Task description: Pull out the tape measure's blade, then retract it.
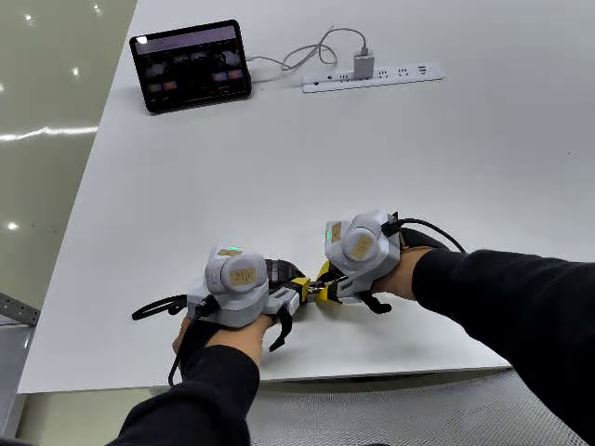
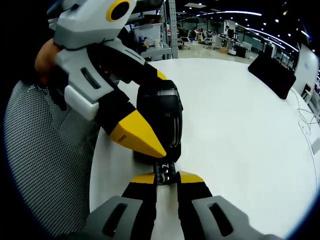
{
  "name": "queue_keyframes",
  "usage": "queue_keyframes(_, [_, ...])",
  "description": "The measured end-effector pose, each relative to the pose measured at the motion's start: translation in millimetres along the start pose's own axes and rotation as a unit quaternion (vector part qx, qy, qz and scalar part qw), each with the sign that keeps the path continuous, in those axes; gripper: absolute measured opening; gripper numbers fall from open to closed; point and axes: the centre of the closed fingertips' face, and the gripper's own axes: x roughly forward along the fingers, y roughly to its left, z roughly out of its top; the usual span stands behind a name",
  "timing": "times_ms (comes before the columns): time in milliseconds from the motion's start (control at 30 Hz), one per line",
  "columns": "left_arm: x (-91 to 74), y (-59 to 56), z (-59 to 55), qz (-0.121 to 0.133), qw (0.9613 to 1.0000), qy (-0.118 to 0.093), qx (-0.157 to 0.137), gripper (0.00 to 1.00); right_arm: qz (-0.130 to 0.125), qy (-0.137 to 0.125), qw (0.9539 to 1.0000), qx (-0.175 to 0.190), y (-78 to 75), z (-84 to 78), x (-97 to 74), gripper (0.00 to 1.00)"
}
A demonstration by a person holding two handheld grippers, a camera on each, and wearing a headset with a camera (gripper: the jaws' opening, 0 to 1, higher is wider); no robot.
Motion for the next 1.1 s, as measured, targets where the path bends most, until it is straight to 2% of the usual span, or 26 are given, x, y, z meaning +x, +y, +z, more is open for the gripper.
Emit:
queue_keyframes(467, [-0.1, 0.7, 0.4, -0.001, 1.0, -0.001, -0.007, 0.55, 0.001, -0.004, 1.0, 0.003, 1.6, 2.4, 3.1, 0.11])
queue_keyframes(567, [-0.1, 0.7, 0.5, -0.001, 1.0, -0.002, -0.008, 0.55, 0.003, -0.007, 0.9999, -0.011, 2.1, 3.3, 4.5, 0.11])
queue_keyframes(867, [-0.4, 1.1, 0.7, -0.002, 0.9999, -0.002, -0.011, 0.55, 0.007, -0.014, 0.9999, -0.002, 2.4, 6.6, 7.6, 0.11])
queue_keyframes(1100, [-0.9, 1.3, 0.7, -0.005, 0.9999, -0.003, -0.015, 0.55, 0.014, -0.015, 0.9997, -0.013, 2.9, 7.2, 8.9, 0.11])
